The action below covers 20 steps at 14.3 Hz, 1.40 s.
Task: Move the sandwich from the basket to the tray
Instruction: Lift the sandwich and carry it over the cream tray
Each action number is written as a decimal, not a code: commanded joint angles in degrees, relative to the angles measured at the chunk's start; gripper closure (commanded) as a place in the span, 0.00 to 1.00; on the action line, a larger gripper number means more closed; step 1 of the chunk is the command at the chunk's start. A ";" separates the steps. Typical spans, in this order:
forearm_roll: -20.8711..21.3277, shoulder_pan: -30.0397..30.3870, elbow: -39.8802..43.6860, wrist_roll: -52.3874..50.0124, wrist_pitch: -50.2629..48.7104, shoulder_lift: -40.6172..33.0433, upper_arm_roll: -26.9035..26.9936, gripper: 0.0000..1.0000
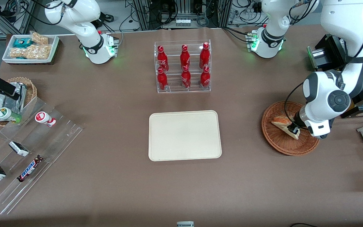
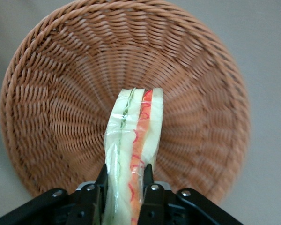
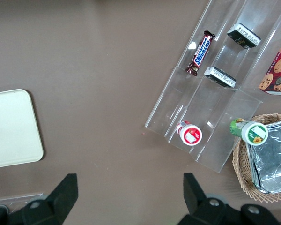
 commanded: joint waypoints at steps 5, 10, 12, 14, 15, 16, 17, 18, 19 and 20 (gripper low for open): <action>-6.51 -13.06 12.84 -0.45 -7.38 2.27 -0.73 0.94; -6.78 -26.16 26.62 -1.33 -7.20 14.03 -0.82 0.92; -6.34 -30.03 33.13 -0.29 -6.94 19.57 -0.91 0.92; -5.99 -33.73 39.45 1.47 -6.85 24.93 -0.82 0.92; -5.82 -34.96 42.45 3.66 -6.93 27.48 -0.82 0.92; -5.12 -36.11 45.09 6.64 -7.02 29.60 -0.82 0.92; -5.20 -36.64 46.85 7.88 -7.02 31.27 -0.82 0.92; -5.11 -37.69 48.44 8.33 -6.94 32.85 -0.82 0.92; -5.02 -38.31 49.41 9.73 -6.93 33.91 -0.82 0.92; -5.11 -38.40 50.12 12.35 -6.85 34.71 -0.91 0.92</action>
